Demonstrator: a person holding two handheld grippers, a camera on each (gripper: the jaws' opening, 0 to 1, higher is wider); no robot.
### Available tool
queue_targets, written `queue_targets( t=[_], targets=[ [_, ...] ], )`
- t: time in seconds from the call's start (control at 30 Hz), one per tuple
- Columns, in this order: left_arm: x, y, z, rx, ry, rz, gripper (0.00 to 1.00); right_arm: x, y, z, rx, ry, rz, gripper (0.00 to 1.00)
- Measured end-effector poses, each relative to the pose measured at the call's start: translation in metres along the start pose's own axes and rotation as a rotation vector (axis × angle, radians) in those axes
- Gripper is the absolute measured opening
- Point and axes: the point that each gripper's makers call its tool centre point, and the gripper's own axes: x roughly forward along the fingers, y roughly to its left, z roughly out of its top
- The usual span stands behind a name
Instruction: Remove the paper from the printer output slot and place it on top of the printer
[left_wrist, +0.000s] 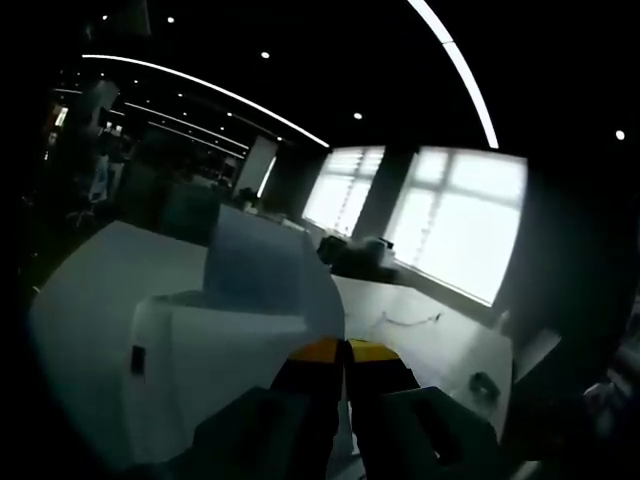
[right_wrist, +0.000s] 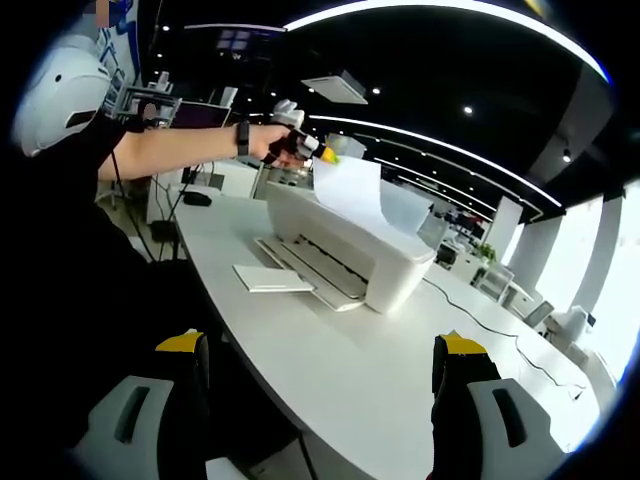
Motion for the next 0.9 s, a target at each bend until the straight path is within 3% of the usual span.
queue_targets(
  t=[0.9],
  targets=[
    [0.0045, 0.0069, -0.0068, 0.011, 0.013, 0.012, 0.06, 0.0009, 0.0000, -0.0013, 0.002, 0.001, 0.002, 0.88]
  ],
)
